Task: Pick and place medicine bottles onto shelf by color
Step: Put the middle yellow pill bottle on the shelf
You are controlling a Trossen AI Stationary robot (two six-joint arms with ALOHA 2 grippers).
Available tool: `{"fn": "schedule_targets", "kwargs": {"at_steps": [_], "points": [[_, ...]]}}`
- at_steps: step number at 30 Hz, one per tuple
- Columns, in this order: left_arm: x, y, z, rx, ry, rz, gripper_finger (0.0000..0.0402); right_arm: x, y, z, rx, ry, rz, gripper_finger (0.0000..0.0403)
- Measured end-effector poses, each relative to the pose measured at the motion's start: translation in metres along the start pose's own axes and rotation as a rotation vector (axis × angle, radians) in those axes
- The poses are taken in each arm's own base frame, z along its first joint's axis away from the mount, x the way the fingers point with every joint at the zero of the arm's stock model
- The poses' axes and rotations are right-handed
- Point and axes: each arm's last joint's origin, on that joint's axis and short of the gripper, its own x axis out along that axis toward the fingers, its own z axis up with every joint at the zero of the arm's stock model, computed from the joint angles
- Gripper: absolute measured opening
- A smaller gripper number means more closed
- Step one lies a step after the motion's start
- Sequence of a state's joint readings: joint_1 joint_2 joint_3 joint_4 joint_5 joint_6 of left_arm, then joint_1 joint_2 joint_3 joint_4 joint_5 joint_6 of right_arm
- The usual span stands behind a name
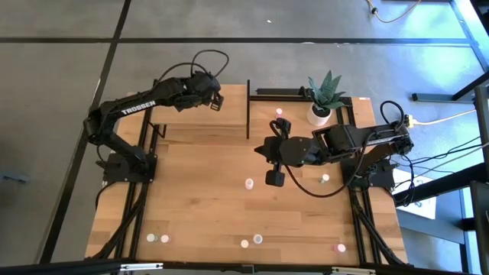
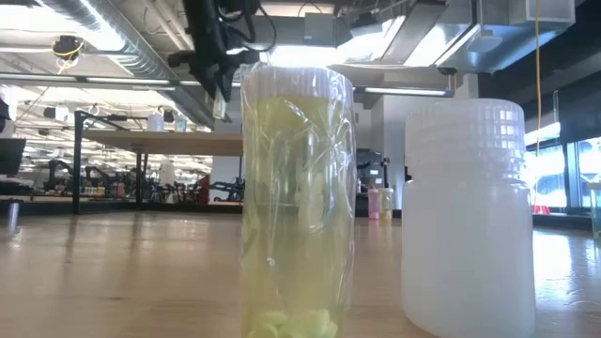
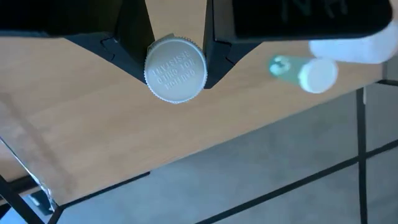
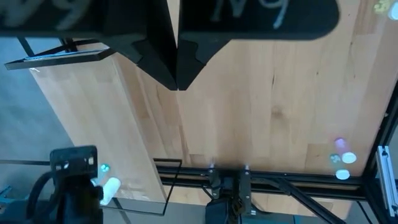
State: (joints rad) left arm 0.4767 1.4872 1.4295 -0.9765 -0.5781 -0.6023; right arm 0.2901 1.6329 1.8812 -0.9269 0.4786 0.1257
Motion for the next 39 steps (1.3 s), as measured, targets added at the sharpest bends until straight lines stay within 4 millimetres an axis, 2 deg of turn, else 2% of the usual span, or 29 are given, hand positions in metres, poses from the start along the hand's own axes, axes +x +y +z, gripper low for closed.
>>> {"fn": "schedule_targets", "kwargs": {"at_steps": [9,21,39], "points": [[0.004,-0.001,-0.001,-0.028,-0.033,0.018,0.0090,0.000,-0.003,0.005,0.023,-0.053,-0.102,0.0008],[0.010,0.009,0.002,-0.040,-0.021,0.079,0.0090,0.000,-0.002,0.005,0.024,-0.054,-0.099,0.0008],[0.008,0.007,-0.001,-0.053,-0.017,0.085,0.0090,0.000,-0.002,0.005,0.023,-0.054,-0.098,0.0008]]}}
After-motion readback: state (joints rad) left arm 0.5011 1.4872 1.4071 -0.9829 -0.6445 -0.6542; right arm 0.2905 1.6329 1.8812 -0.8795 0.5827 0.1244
